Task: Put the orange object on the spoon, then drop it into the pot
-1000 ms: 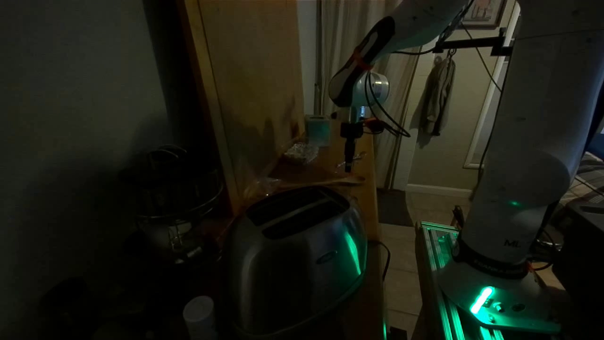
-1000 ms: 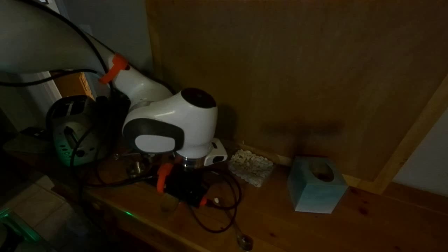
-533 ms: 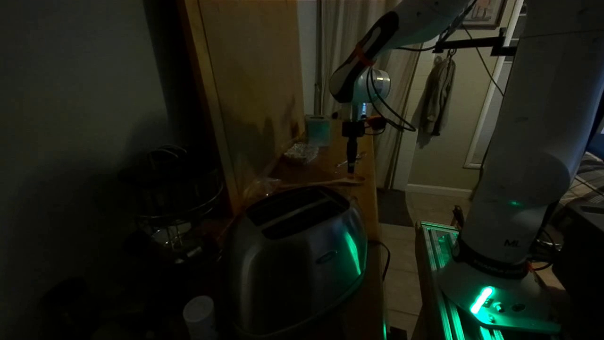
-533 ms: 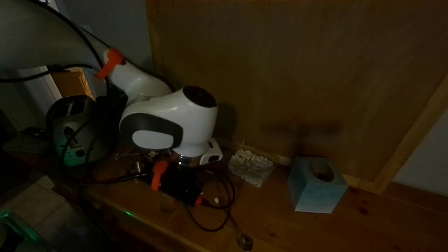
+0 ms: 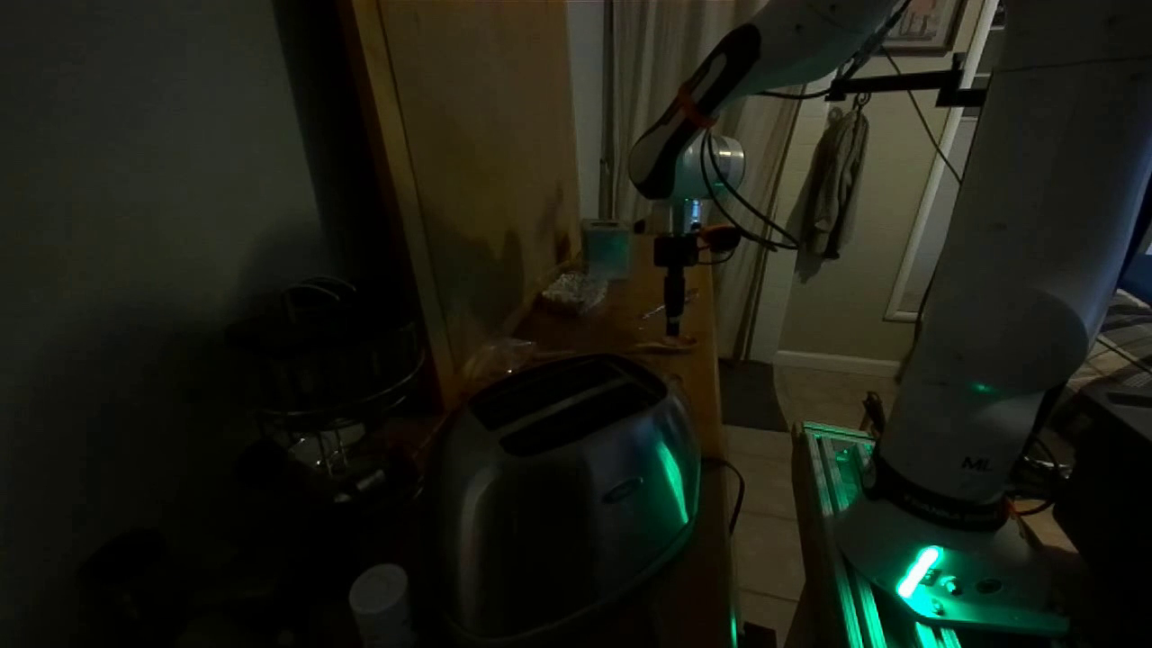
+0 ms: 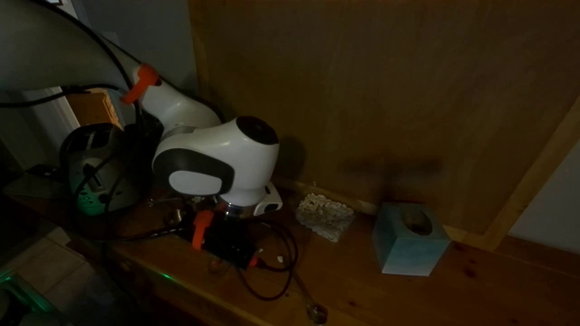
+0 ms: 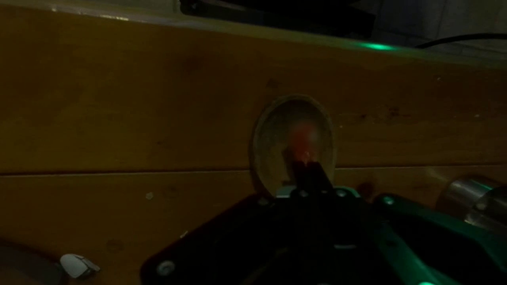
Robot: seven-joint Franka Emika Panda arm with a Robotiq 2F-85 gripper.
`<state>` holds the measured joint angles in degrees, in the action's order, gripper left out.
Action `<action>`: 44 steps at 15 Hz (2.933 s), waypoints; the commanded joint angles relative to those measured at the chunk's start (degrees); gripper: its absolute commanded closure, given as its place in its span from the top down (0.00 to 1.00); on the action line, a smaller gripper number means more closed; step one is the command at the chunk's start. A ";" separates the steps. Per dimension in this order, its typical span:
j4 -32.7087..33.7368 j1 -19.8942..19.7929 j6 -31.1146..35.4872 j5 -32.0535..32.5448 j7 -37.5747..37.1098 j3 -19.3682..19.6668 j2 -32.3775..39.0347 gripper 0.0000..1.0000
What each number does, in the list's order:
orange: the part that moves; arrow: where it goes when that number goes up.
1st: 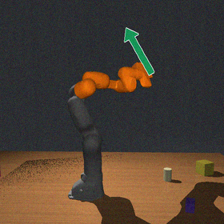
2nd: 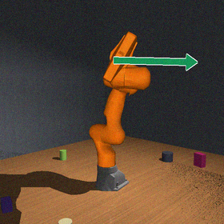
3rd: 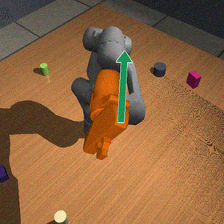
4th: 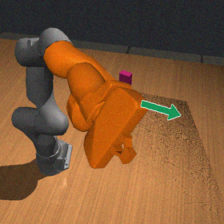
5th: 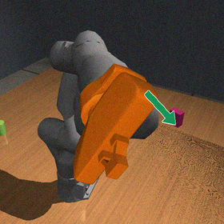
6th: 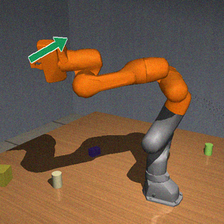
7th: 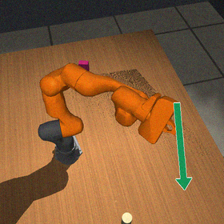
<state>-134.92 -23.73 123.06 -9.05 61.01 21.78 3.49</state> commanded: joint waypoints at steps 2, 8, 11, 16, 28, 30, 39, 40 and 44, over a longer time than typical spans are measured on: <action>-0.95 -0.10 -0.84 -2.19 2.38 -0.25 -1.43 0.40; -1.23 0.04 -0.33 -3.68 3.98 -0.41 -2.10 0.81; -2.12 0.65 0.60 -6.01 8.54 -1.04 -4.06 1.00; -3.30 3.62 1.46 -9.87 17.32 -2.86 -6.21 1.00; -4.51 6.42 3.67 -10.04 17.61 -4.44 -5.88 1.00; -4.80 7.30 5.58 -9.66 18.83 -5.12 -5.93 1.00; -3.34 8.48 11.17 -12.29 23.33 -5.89 -3.24 1.00; -3.28 8.51 11.46 -13.05 23.71 -6.00 -2.85 1.00; -3.14 8.52 13.86 -17.70 25.63 -6.69 -1.18 1.00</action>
<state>-138.44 -15.46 134.35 -22.32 83.94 15.60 0.48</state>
